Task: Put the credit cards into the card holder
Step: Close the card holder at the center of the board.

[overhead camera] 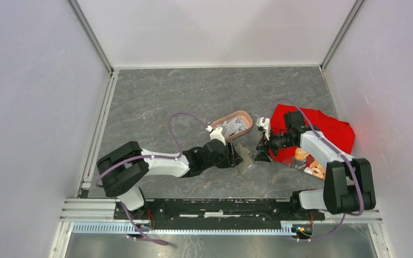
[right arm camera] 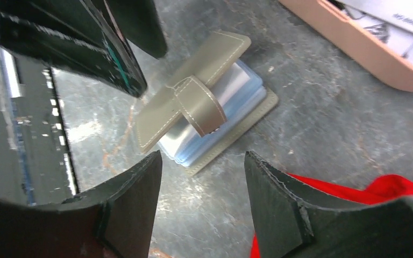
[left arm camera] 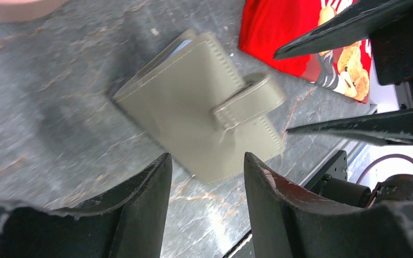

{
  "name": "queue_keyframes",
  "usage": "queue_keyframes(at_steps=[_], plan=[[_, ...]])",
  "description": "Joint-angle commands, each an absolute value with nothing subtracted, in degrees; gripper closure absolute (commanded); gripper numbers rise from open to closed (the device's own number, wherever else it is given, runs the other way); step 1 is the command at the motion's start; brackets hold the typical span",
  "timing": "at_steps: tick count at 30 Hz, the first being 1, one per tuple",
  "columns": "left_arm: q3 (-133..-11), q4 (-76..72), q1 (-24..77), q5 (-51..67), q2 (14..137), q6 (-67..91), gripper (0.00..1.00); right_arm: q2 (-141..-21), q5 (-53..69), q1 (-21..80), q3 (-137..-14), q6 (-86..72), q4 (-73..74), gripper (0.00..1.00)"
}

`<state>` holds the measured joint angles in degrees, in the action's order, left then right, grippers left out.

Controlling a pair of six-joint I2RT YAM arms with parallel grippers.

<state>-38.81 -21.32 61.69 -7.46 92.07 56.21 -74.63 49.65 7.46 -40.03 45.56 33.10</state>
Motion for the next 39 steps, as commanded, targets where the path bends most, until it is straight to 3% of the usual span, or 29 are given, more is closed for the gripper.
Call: queue_keyframes(at_steps=[1,7,14,18,24,29,31,34,36,39], plan=[[-47.92,-11.29,63.72,-12.82,95.16,52.52,0.42,-81.48,63.67,4.11,-44.14,50.08,44.02,0.31],[-55.17,-0.94,64.42,-15.87,101.83,51.65,0.52,-87.45,66.21,3.43,-45.96,56.14,51.63,0.25],[-57.13,-1.98,64.41,-13.37,106.74,51.15,0.55,-85.07,64.01,1.89,-43.02,46.53,42.09,0.22],[-58.09,-2.16,64.36,-12.26,107.87,50.96,0.55,-84.07,55.90,2.89,-39.12,33.84,29.50,0.33],[-57.01,-3.48,64.40,-11.49,107.52,51.59,0.55,-84.61,44.04,6.98,-38.70,28.96,24.27,0.57],[-54.73,-5.82,64.31,-11.62,104.00,51.43,0.52,-86.13,39.07,8.72,-39.55,29.52,24.87,0.86],[-50.60,-9.52,64.33,-12.85,98.88,51.96,0.46,-86.47,37.62,9.18,-39.76,29.61,25.01,0.94],[-42.28,-16.44,64.32,-14.66,91.18,54.50,0.29,-87.25,35.65,10.19,-40.14,30.06,25.39,0.99],[-36.53,-21.85,64.33,-14.87,86.97,57.31,0.19,-87.74,34.06,11.08,-40.32,30.29,25.31,1.00],[-30.15,-29.85,64.34,-14.02,84.29,61.82,0.13,-89.12,32.33,12.13,-40.82,30.70,25.87,1.00]])
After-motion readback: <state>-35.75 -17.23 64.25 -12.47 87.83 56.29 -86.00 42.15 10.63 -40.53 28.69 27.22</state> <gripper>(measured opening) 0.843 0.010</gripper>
